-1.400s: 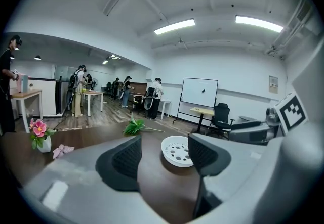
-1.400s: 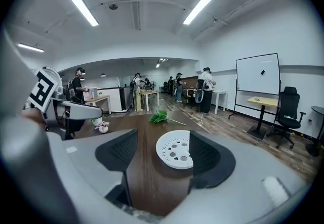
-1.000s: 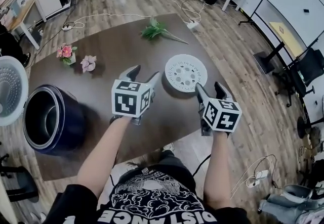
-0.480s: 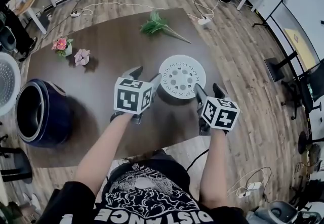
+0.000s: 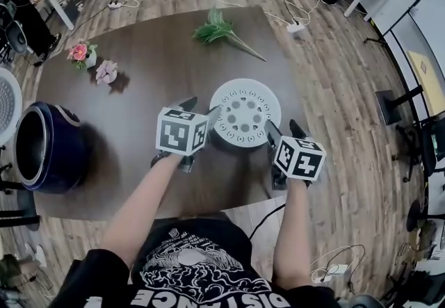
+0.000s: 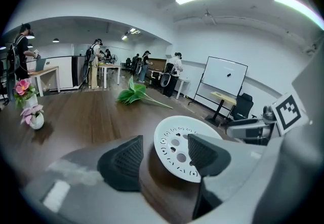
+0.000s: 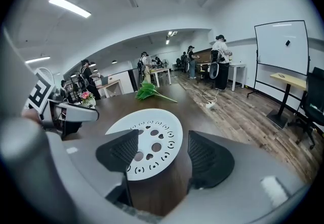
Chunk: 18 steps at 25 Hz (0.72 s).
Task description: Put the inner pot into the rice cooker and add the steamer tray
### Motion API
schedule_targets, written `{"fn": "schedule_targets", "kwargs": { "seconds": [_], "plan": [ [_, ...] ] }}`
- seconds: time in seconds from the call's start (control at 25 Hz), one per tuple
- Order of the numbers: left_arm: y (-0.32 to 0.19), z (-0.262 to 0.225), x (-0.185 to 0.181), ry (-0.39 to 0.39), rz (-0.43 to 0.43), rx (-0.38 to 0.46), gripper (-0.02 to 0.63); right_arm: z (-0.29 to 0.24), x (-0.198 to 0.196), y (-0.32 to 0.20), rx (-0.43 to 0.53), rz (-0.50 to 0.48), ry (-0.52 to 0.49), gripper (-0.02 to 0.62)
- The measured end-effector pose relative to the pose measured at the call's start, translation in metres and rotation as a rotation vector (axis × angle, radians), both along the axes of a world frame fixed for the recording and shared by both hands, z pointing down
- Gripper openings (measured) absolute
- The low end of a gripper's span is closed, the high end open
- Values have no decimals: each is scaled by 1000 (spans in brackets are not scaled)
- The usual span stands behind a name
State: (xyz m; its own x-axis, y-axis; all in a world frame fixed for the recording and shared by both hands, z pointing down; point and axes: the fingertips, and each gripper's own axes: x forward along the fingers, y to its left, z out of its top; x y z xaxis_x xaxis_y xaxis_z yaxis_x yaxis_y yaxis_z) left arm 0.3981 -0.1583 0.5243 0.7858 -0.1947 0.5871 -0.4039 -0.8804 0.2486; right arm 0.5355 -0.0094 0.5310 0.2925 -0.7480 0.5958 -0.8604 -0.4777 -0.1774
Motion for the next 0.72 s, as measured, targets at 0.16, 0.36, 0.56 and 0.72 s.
{"fn": "schedule_targets", "kwargs": {
  "seconds": [0.16,0.36,0.56,0.72],
  "plan": [
    [-4,18,4,-35,-26,-40,285,16,13,-9,-11,-3,-27,283],
    [-11,36,9,-60,-62,-91,284,35,20,-21,-39,-26,-61,265],
    [-14,49,13,-80,-81,-145,265,49,26,-30,-60,-52,-94,247],
    [-14,57,18,-72,-107,-193,244,59,28,-33,-73,-67,-115,228]
  ]
}}
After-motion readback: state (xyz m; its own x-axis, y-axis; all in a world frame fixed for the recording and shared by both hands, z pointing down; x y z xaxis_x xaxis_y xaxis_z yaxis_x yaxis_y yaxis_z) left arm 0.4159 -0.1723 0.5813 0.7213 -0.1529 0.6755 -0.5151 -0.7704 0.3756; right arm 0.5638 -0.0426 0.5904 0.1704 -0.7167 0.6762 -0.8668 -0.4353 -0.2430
